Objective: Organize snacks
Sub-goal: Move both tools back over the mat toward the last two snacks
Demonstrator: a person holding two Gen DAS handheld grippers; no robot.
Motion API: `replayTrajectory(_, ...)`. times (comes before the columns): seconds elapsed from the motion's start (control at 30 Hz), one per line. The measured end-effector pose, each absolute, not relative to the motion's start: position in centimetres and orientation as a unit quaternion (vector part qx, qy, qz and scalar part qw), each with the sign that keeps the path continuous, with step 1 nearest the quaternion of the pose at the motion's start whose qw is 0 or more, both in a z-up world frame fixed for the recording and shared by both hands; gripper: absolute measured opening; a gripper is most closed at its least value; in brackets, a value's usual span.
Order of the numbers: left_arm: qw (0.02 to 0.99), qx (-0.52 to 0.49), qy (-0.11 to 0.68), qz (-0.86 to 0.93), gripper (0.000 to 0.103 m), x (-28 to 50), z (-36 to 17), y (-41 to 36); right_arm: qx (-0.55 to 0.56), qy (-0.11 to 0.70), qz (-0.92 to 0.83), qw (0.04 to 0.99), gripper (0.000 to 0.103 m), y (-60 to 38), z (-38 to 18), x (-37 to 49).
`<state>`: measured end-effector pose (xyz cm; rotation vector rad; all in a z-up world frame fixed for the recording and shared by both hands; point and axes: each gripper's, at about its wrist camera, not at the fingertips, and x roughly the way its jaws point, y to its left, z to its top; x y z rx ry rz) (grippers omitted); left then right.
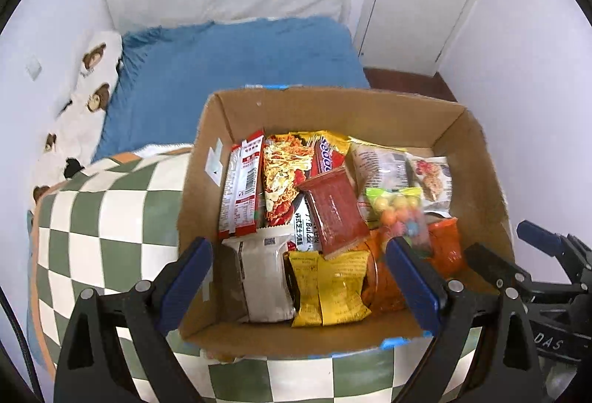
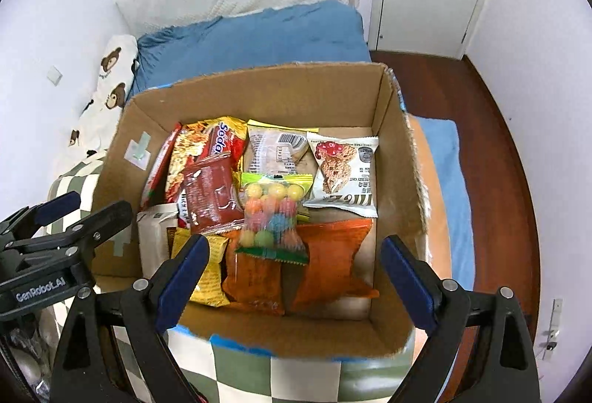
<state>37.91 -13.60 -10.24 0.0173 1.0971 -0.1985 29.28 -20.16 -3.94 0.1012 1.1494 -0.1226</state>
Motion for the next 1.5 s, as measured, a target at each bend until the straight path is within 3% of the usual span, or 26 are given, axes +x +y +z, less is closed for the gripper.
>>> replayTrajectory(0.47,0.896,0.029,0.433,-0.088,0.096,28.9,-5.6,-12.8,0.051,0.453,-0.079,0.887,0.096,-18.9,2.3,19.2)
replayTrajectory(0.87,0.902,0.019,0.423,-0.08,0.096,24.9,-4.5,-10.8,0.066,0.416,-0.07,0.904,0.096,-17.1,5.9,13.9)
replayTrajectory(1.0,0.888,0.023,0.457,-0.045,0.096,23.3,-7.6,-8.2,0.114,0.464,-0.042,0.878,0.096,-16.0,2.3,13.1)
replayTrajectory(1.23,0.819,0.034,0.572,0.025,0.096,20.1,-17.9,-2.3,0.241,0.593,0.022,0.768,0.096,-12.4,-10.6,11.2)
replayTrajectory(1.37,0.798,0.026,0.6,0.054,0.096,18.6,-20.9,0.1,0.31,0.643,0.027,0.7,0.096,-10.3,-17.5,10.3)
replayTrajectory(1.5,0.784,0.013,0.616,0.069,0.096,18.2,-22.3,1.8,0.333,0.662,0.016,0.672,0.086,-8.6,-21.0,10.3)
